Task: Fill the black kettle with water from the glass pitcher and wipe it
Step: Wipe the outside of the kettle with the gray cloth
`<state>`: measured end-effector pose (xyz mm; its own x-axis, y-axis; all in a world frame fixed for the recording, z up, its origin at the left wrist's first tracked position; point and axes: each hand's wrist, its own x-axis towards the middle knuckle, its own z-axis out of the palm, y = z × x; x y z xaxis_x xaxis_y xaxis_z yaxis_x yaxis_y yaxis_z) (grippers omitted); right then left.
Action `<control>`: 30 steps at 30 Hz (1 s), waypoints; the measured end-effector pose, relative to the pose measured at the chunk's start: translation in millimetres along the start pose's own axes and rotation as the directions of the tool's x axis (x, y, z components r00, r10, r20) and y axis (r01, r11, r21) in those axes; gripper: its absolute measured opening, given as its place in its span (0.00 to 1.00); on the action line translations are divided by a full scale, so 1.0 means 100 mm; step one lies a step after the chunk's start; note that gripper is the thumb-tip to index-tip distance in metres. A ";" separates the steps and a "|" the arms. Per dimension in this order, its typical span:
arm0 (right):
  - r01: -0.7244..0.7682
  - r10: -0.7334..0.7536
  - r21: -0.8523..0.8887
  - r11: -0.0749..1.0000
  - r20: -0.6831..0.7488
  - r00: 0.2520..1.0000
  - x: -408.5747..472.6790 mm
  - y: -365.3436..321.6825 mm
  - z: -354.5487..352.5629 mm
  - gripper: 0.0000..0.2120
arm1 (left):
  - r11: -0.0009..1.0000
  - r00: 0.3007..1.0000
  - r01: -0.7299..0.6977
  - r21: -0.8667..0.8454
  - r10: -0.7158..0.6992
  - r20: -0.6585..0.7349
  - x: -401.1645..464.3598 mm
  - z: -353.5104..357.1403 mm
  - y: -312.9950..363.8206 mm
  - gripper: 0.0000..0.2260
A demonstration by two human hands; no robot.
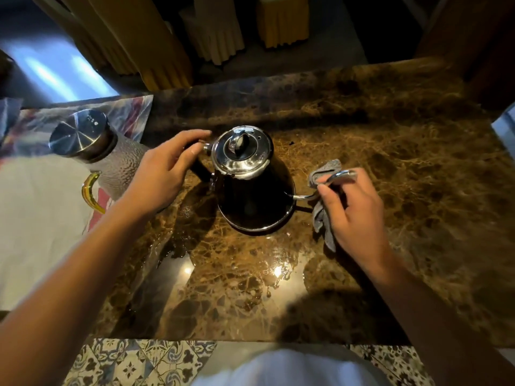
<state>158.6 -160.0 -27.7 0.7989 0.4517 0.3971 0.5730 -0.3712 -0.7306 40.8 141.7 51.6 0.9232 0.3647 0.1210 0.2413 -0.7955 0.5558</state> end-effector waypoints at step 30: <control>0.343 -0.135 -0.255 0.904 0.591 0.796 2.21 -0.23 0.75 0.16 | 0.986 0.986 -0.165 -0.040 0.165 0.007 -0.52 0.54 0.58 0.30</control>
<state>308.3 9.1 35.7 0.4505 0.8886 0.0867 0.8386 -0.3878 -0.3826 22.9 50.2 32.9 0.9524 0.2251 0.2054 0.0739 -0.8246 0.5609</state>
